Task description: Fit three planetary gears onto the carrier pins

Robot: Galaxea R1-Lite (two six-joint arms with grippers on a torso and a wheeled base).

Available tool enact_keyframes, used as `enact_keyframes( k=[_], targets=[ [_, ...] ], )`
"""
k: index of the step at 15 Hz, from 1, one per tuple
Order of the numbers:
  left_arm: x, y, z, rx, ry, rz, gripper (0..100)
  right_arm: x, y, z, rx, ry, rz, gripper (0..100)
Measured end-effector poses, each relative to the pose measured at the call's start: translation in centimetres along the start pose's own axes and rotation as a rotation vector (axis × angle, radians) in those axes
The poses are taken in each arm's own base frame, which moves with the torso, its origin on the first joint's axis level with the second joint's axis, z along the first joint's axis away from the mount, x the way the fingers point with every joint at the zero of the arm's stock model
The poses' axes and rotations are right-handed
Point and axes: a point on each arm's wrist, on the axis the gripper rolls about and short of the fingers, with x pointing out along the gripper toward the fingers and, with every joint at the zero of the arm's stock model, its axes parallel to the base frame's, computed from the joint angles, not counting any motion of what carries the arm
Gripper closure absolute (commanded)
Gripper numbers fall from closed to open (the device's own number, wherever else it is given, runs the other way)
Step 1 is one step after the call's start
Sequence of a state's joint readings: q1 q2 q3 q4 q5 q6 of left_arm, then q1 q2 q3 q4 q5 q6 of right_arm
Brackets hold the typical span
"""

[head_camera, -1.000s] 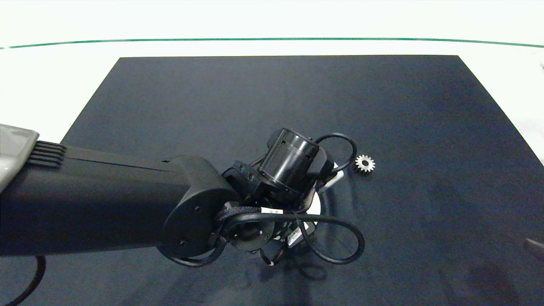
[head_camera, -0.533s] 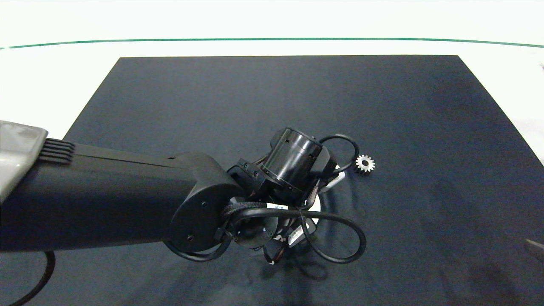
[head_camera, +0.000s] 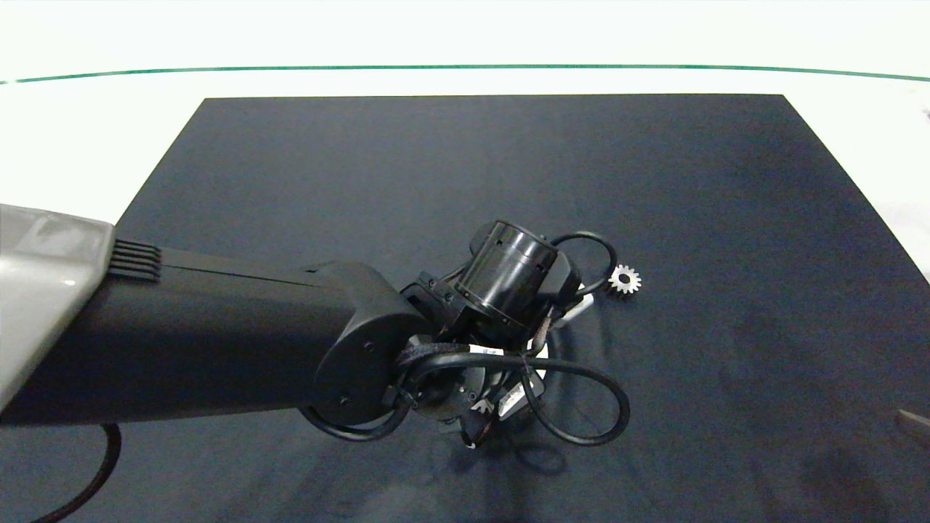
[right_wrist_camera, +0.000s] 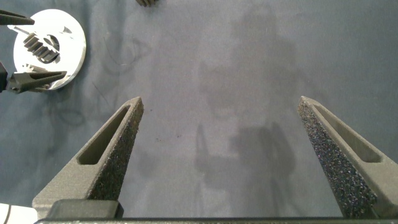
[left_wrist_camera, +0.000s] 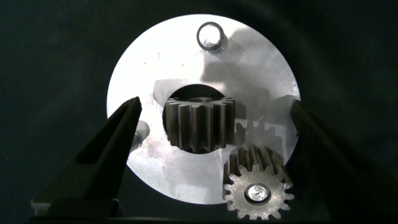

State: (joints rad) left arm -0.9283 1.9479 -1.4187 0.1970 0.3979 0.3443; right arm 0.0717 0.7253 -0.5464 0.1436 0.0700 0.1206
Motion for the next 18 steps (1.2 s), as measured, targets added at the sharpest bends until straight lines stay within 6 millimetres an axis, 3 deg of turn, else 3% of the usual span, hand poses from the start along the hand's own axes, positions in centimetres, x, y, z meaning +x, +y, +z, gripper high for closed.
enact_keyframes(
  k=[8, 18],
  targets=[
    [0.2, 1.2, -0.5, -0.008, 0.023, 0.018, 23, 0.0, 0.0, 0.0, 0.0, -0.001, 0.001, 0],
    [0.1, 1.0, -0.4, -0.005, 0.021, 0.015, 43, 0.0, 0.0, 0.0, -0.001, -0.001, 0.001, 0]
  ],
)
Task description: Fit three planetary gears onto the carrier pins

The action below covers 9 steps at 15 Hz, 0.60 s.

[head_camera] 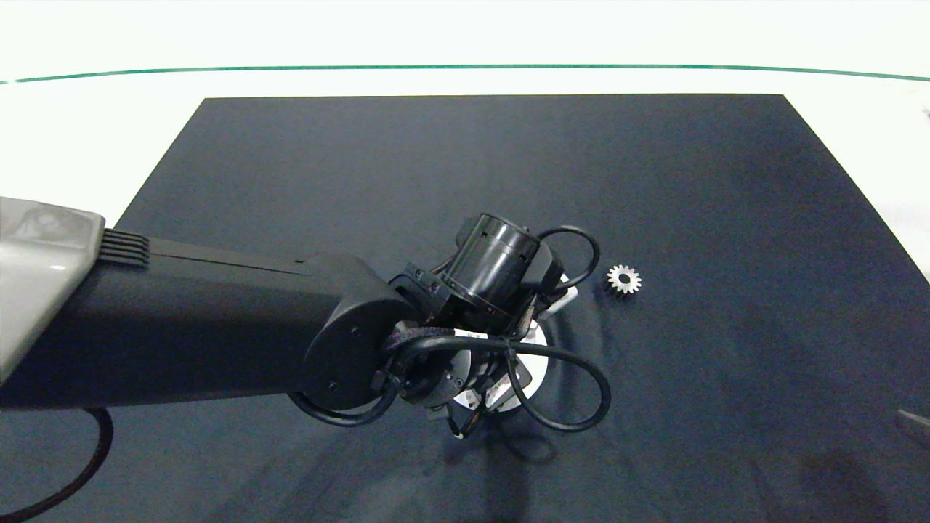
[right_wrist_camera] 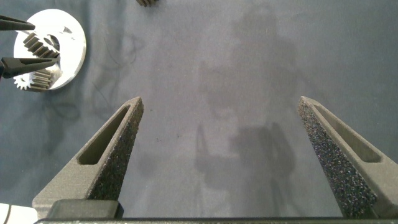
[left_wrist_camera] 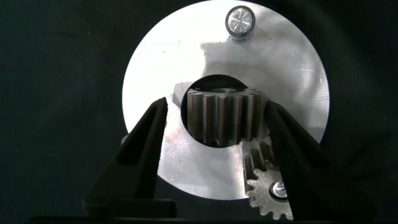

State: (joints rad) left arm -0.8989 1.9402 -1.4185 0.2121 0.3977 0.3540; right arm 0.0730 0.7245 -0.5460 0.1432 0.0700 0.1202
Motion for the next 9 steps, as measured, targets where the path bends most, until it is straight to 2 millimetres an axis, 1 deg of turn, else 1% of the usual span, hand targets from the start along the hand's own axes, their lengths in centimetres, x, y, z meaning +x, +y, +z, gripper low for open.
enact_keyframes(
  k=[9],
  targets=[
    [0.52, -0.34, -0.03, 0.005, 0.009, -0.005, 61, 0.0, 0.01, 0.0, 0.002, 0.0, 0.002, 0]
  ],
)
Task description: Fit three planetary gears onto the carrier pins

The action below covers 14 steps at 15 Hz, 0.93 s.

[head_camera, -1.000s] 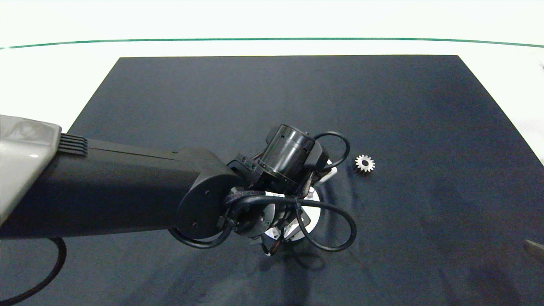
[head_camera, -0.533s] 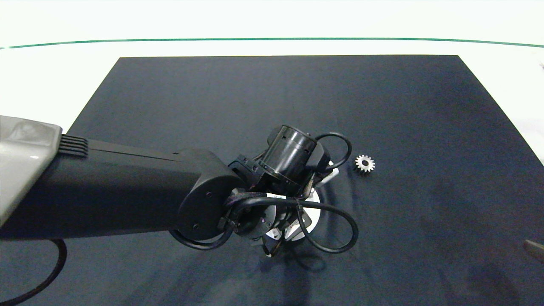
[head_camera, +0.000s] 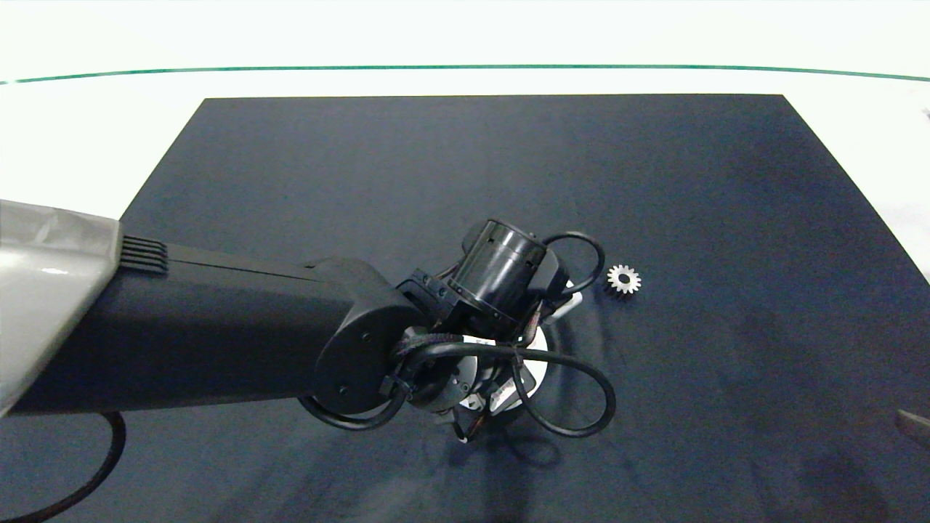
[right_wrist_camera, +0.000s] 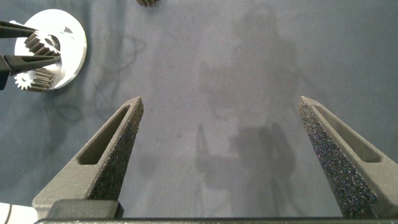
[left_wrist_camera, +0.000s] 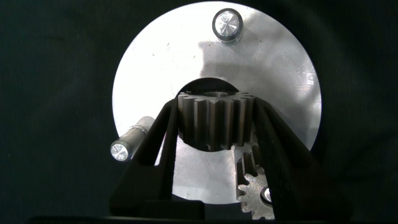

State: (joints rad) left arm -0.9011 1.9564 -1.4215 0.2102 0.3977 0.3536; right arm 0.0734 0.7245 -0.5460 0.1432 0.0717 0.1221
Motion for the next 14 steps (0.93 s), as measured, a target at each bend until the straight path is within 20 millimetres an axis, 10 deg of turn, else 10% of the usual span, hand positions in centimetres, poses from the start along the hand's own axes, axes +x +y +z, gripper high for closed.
enact_keyframes(
  k=[14],
  targets=[
    [-0.71, 0.39, 0.31, 0.01, 0.002, -0.001, 78, -0.01, 0.0, 0.0, 0.001, 0.0, 0.003, 0]
  ],
)
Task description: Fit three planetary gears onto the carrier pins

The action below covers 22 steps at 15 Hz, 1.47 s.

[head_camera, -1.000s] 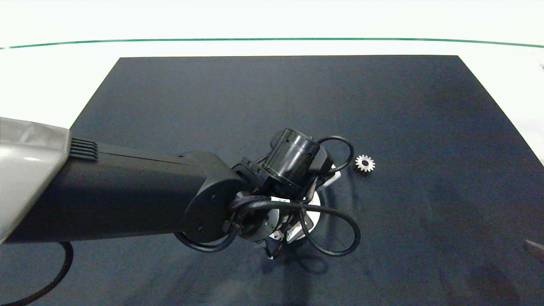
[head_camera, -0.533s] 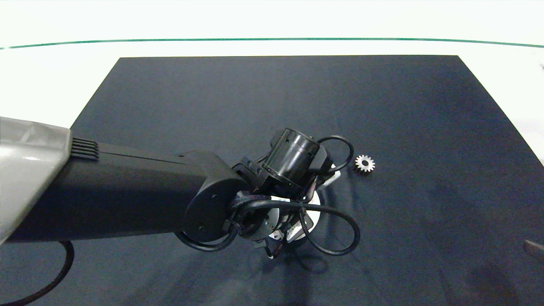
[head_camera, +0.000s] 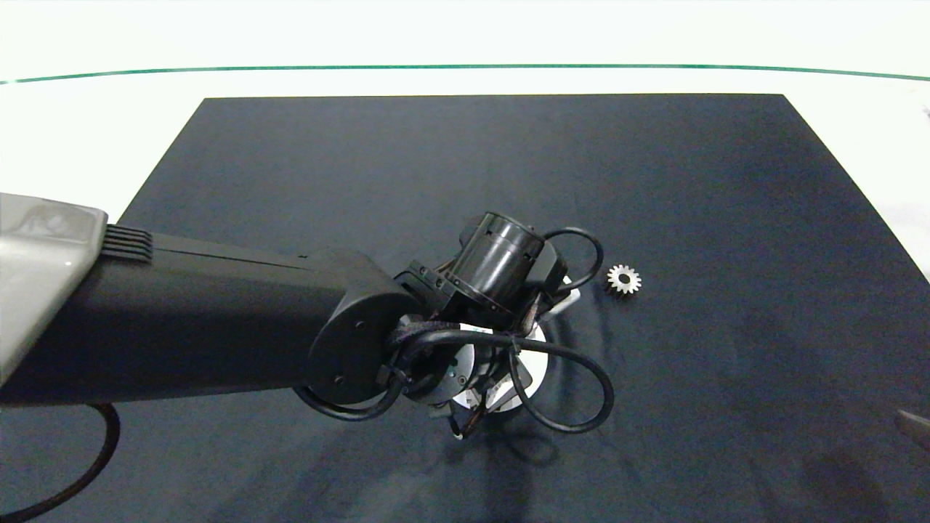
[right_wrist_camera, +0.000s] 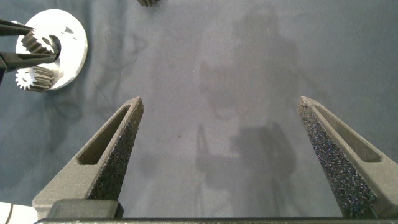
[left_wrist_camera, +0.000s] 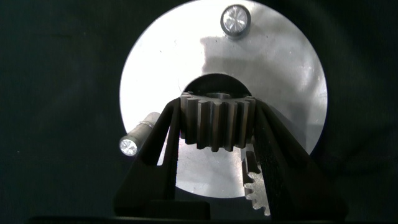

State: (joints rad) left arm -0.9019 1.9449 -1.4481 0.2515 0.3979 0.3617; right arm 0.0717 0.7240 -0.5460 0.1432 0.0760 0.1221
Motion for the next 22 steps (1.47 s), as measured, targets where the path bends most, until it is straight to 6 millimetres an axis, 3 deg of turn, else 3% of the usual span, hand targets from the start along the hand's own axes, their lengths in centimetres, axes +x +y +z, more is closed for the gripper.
enact_keyframes(
  k=[10, 15, 19, 22],
  targets=[
    [-2.8, 2.0, 0.6, -0.109, -0.073, 0.034, 78, 0.0, 0.0, 0.0, 0.004, 0.001, 0.0, 0],
    [-4.2, 2.8, 1.7, -0.381, -0.184, -0.024, 78, -0.2, 0.0, -0.1, 0.005, -0.003, -0.001, 0],
    [-4.0, 3.1, 1.8, -0.488, -0.355, -0.034, 78, -0.2, 0.0, -0.3, 0.005, -0.001, -0.001, 0],
    [-2.8, 3.4, 0.2, -0.53, -0.436, 0.0, 78, -0.1, 0.0, -0.5, 0.005, 0.006, -0.002, 0]
  ],
)
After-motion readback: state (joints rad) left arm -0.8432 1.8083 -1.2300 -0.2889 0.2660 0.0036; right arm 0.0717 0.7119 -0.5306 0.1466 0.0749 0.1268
